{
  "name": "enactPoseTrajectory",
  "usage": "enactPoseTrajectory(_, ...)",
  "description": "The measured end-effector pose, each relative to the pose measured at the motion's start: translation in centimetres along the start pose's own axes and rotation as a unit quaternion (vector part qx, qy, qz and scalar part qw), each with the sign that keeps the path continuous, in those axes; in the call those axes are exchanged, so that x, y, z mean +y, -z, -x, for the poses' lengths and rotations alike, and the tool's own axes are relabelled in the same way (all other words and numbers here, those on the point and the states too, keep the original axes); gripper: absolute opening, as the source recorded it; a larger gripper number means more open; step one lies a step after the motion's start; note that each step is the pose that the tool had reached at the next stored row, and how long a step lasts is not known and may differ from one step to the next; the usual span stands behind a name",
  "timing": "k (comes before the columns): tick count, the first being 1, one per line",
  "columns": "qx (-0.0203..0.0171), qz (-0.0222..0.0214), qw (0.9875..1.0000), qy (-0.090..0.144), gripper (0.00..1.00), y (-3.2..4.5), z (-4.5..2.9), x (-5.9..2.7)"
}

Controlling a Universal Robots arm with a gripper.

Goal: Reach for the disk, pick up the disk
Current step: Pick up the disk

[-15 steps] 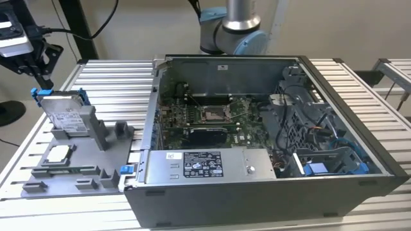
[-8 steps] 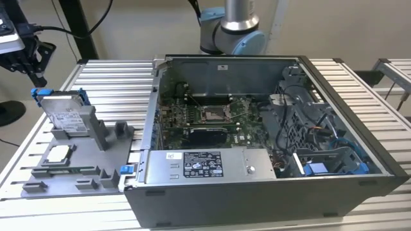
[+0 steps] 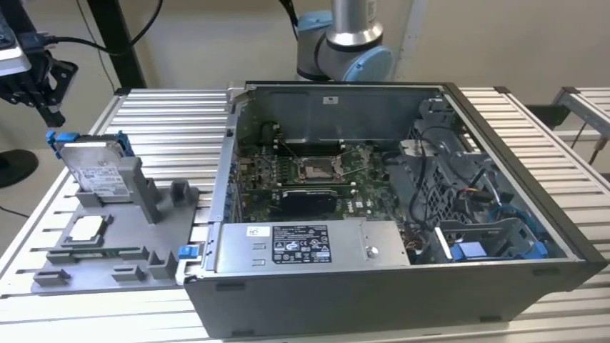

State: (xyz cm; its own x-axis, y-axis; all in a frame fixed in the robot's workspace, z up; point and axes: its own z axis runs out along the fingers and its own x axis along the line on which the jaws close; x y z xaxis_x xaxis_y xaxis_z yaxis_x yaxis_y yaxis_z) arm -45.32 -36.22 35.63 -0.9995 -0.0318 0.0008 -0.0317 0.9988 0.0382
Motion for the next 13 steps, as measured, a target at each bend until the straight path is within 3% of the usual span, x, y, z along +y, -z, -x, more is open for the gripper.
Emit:
enactPoseTrajectory(8,-0.0002,0.0000,1.0000,0.002,0.00,0.00,-0.02,0.01)
enactPoseTrajectory(13,-0.0005,-0.0001,0.9990,0.044,0.00,0.00,-0.03,0.01)
